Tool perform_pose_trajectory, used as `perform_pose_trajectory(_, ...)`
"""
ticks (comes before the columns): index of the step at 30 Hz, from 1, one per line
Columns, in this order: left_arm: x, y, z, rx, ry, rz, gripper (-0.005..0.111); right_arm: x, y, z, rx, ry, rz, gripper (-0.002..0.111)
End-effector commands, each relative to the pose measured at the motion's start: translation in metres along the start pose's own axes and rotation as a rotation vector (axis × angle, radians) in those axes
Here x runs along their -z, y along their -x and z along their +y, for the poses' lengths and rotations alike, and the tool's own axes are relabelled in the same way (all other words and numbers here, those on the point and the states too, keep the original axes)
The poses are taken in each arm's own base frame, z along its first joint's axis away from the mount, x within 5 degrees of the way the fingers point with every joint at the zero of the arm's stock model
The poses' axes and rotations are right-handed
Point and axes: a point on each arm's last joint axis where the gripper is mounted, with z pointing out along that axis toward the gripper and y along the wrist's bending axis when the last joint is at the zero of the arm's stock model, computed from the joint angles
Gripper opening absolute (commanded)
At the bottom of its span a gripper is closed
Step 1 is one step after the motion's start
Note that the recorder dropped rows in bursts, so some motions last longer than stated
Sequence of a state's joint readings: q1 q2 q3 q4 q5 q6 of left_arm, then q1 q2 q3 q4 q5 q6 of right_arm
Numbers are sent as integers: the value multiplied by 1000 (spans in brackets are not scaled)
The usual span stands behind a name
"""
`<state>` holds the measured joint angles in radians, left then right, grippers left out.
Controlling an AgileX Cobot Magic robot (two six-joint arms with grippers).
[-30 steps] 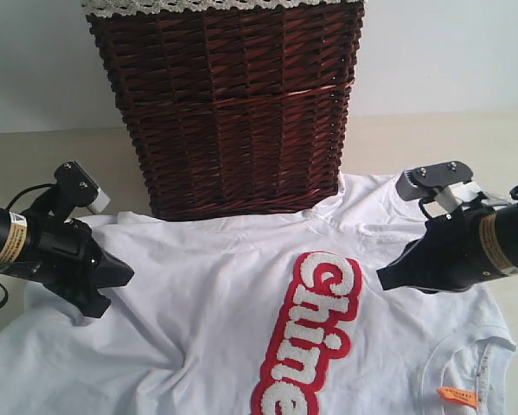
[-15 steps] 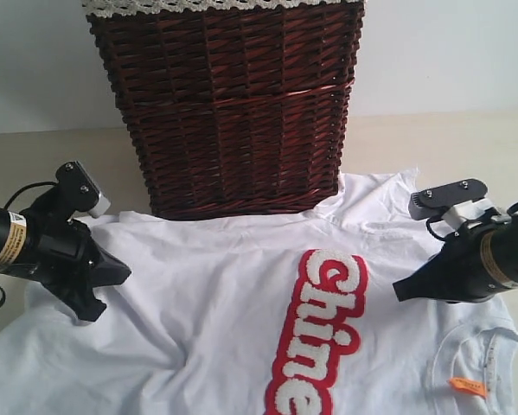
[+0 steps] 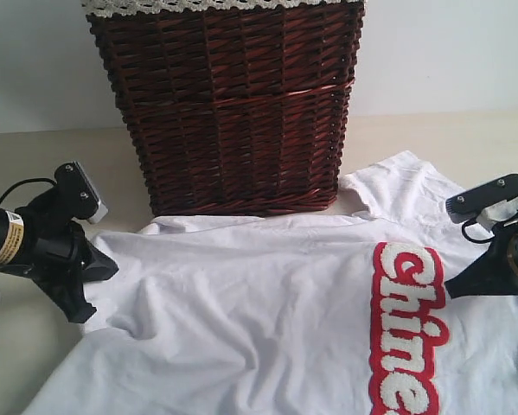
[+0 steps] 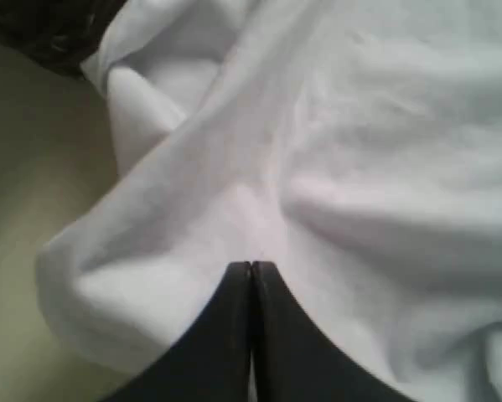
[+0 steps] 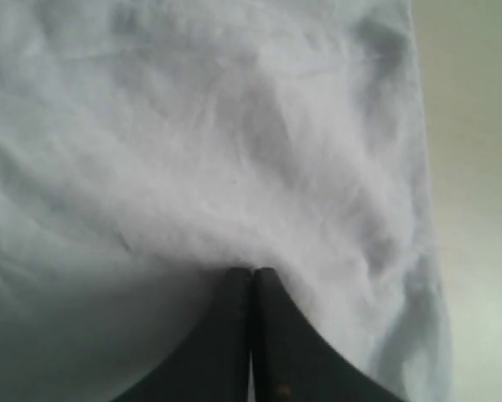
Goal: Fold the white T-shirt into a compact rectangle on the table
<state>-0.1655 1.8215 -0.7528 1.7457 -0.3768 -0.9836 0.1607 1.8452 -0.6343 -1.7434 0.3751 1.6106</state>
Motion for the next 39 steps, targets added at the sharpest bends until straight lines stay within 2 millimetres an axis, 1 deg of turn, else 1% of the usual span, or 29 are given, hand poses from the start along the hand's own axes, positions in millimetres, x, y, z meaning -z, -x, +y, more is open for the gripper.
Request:
perform_pose_trajectory(1, 0, 3, -1, -29, -13, -14, 0, 6, 5, -3, -13, 18, -23, 0)
perform_pose_trajectory(5, -1, 6, 0, -44, -19, -27, 0, 24, 24, 0, -38, 143, -116, 0)
perform_pose_trajectory(8, 0, 8, 8, -51, 28, -15, 0, 43, 34, 12, -30, 354, -181, 0)
perform_pose_trajectory(9, 0, 10, 12, -55, 53, -10, 0, 51, 36, 19, -1, 459, -202, 0)
perform_pose_trajectory(11, 2, 17, 19, -47, 88, -25, 0, 66, 36, 37, 150, 683, -259, 0)
perform_pose_trajectory(13, 3, 26, 23, -42, 82, -67, 0, 73, 31, 49, 292, 834, -310, 0)
perform_pose_trajectory(14, 2, 30, 25, -47, 73, -86, 0, 72, 29, 53, 326, 869, -315, 0)
perform_pose_trajectory(15, 1, 33, 26, -48, 58, -103, 0, 70, 28, 56, 325, 877, -303, 0)
perform_pose_trajectory(18, -12, 39, 27, -26, -9, -146, 0, 57, 23, 60, 317, 851, -246, 0)
perform_pose_trajectory(21, -29, 35, 26, 17, -71, -145, 0, 50, 20, 63, 291, 859, -205, 0)
perform_pose_trajectory(24, -37, 29, 24, 28, -98, -130, 0, 54, 19, 67, 279, 908, -202, 0)
perform_pose_trajectory(27, -43, 25, 22, -18, -110, -130, 0, 59, 19, 74, 304, 954, -210, 0)
perform_pose_trajectory(30, -53, 25, 25, -38, -118, -124, 0, 63, 17, 84, 356, 968, -216, 0)
perform_pose_trajectory(33, -67, 21, 30, -22, -118, -109, 0, 64, 15, 94, 390, 973, -208, 0)
perform_pose_trajectory(35, -74, 20, 37, 31, -74, -98, 0, 65, 14, 98, 405, 975, -204, 0)
perform_pose_trajectory(37, -78, 20, 47, 118, -1, -90, 0, 66, 14, 101, 410, 981, -201, 0)
perform_pose_trajectory(39, -80, 21, 53, 147, 42, -81, 0, 68, 13, 102, 415, 990, -201, 0)
